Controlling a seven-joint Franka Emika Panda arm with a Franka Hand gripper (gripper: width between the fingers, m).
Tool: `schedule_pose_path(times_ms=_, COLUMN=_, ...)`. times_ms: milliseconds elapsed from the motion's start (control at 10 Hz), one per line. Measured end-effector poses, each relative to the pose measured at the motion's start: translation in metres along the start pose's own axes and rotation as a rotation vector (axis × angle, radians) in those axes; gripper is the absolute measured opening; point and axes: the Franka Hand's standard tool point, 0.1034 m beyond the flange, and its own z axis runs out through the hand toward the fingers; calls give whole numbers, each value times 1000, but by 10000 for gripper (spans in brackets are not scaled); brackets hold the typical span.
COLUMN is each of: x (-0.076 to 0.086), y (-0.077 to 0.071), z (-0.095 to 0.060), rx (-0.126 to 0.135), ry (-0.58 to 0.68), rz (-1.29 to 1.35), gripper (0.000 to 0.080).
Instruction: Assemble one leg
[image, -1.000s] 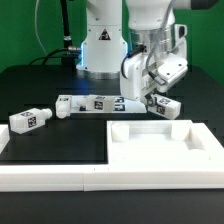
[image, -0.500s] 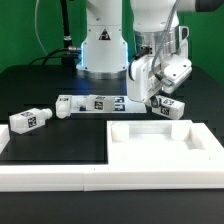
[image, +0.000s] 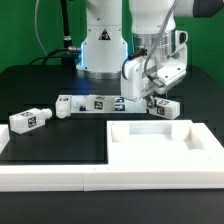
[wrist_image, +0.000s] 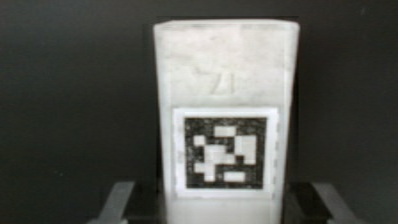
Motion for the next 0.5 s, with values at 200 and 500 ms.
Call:
schedule_pose_path(times_ms=200, x=-1, y=1, z=0, rx=-1, ry=0, rz=-32, gripper=284)
schedule_pose_path(times_ms=500, x=-1, y=1, z=0, rx=-1, ry=1, rz=-33, gripper=540)
